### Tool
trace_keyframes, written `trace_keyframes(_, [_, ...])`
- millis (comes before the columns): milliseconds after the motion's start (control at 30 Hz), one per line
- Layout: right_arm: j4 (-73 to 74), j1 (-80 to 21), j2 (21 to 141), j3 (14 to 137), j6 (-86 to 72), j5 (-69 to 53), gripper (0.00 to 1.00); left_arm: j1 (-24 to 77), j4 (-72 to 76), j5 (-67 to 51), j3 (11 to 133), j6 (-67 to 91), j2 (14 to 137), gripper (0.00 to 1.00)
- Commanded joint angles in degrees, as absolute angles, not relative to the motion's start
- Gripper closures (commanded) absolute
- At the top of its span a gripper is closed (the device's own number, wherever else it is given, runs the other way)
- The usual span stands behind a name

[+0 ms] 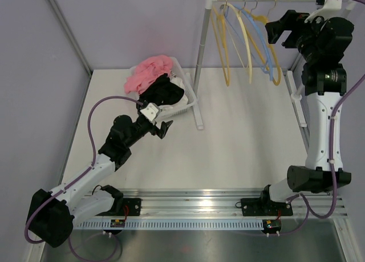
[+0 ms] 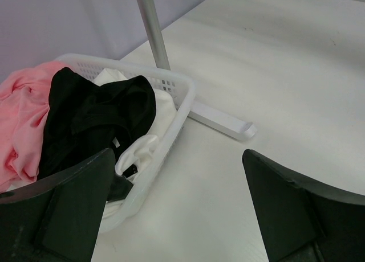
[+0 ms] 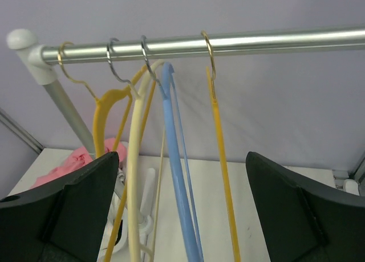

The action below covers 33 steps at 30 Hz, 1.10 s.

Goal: Remove the t-shirt from the hanger
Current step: Hang the hanger back to the clothesline with the right arm

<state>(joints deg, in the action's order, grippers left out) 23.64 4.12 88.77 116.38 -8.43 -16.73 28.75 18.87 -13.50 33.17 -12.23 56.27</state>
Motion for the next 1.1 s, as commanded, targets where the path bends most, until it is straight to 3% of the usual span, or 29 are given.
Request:
trace_keyframes(0, [18.81, 4.22, 81.05, 112.52, -8.79, -14.77, 0.01, 28.92, 21.09, -12.22, 34.28, -12.31, 54.76, 0.02])
trace_keyframes(433, [20.30, 4.13, 59.00, 98.27, -13.00, -23.46, 0.01, 28.92, 15.92, -4.06, 38.67, -11.08, 51.69, 0.01])
trace_keyframes(633, [19.34, 4.22, 48.89, 84.39, -15.29, -27.15, 0.00, 28.83, 9.06, -0.27, 41.31, -8.26, 46.07, 0.01])
trace_keyframes(900, [10.73, 4.22, 38.60, 62.34, -21.44, -34.45, 0.01, 28.65, 11.51, 14.83, 29.29, -6.42, 28.34, 0.01])
trace_keyframes(1067, [10.02, 4.13, 36.22, 56.88, -22.67, -37.69, 0.00, 28.56, 8.71, 11.52, 21.54, -8.43, 15.84, 0.01])
